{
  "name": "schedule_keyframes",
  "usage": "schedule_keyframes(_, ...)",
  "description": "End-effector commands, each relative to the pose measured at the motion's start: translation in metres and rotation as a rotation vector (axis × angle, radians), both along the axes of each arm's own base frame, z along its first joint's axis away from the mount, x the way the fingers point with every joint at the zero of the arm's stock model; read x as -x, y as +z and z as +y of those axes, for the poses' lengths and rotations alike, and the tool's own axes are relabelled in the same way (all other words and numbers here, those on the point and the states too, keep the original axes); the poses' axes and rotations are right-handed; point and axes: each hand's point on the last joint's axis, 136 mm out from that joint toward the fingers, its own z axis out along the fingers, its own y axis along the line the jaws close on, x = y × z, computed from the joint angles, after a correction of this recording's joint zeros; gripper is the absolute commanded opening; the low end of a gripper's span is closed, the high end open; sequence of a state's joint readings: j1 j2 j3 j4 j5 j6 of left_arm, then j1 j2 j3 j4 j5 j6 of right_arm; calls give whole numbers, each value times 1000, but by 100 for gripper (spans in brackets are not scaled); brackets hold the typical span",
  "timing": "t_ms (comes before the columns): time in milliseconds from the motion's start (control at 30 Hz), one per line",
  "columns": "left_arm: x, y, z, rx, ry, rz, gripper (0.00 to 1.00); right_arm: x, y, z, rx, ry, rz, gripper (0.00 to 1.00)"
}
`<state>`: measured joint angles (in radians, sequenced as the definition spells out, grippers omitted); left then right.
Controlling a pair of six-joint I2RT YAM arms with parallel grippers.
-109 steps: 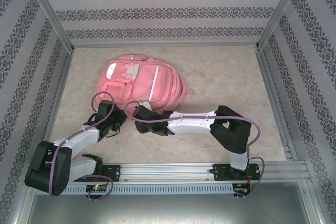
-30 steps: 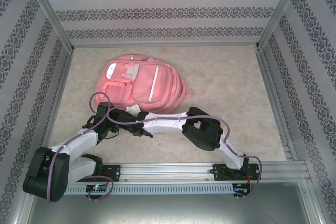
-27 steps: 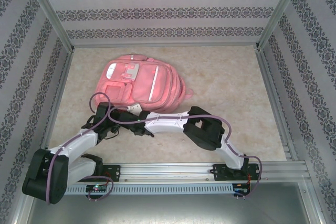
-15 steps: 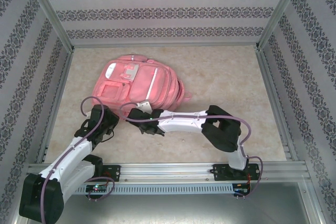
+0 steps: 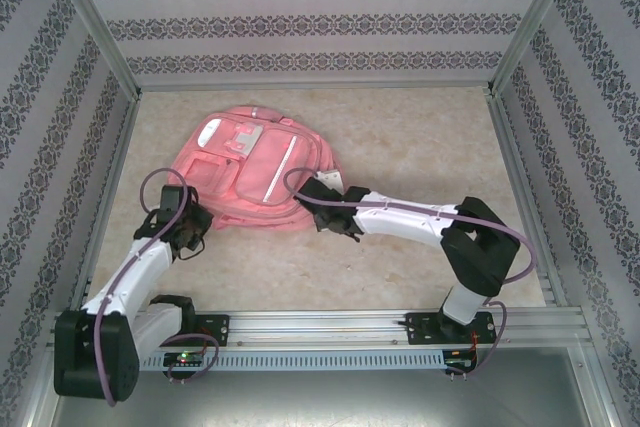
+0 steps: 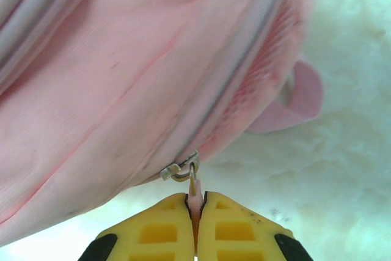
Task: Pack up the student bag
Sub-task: Zip the student bag at the middle-left of the table.
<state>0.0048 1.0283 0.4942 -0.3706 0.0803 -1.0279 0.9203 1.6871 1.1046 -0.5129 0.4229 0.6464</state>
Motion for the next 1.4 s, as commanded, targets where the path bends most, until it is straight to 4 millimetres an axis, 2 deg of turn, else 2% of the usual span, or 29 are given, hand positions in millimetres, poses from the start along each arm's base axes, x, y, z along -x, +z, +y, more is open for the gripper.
schedule_keyframes(0,1,-3,35,-95,67,79,0,-10,14,-27,76,1,-51,0)
schedule_keyframes(100,-18,-1,38,-88,46,88,0,-8,17,-7,2,74,-31,0)
schedule_keyframes(267,-57,-2,45,-96,-14,146,0,6,16,38,-96,191,1,0)
schedule_keyframes(400,-75,2,45,-86,-66,190,1,19,18,72,-146,260,15,0)
schedule_keyframes(467,-76,6,39,-55,-79,176,13,23,17,87,-178,276,34,0)
schedule_keyframes(600,-64,16,26,12,-78,143,41,26,19,109,-228,302,53,0)
schedule_keyframes(700,-43,24,17,62,-57,133,50,26,20,121,-257,322,65,0)
schedule_keyframes(867,-12,26,-23,246,-43,97,51,24,20,125,-253,337,66,0)
schedule_keyframes(1000,3,30,-58,313,-57,64,51,24,20,122,-259,347,72,0)
schedule_keyframes(1167,9,38,-102,373,-55,-14,51,25,22,123,-271,368,76,0)
schedule_keyframes(1300,12,44,-119,342,-38,-72,56,28,22,122,-284,373,81,0)
schedule_keyframes(1367,7,46,-127,341,-32,-125,58,29,22,122,-286,376,82,0)
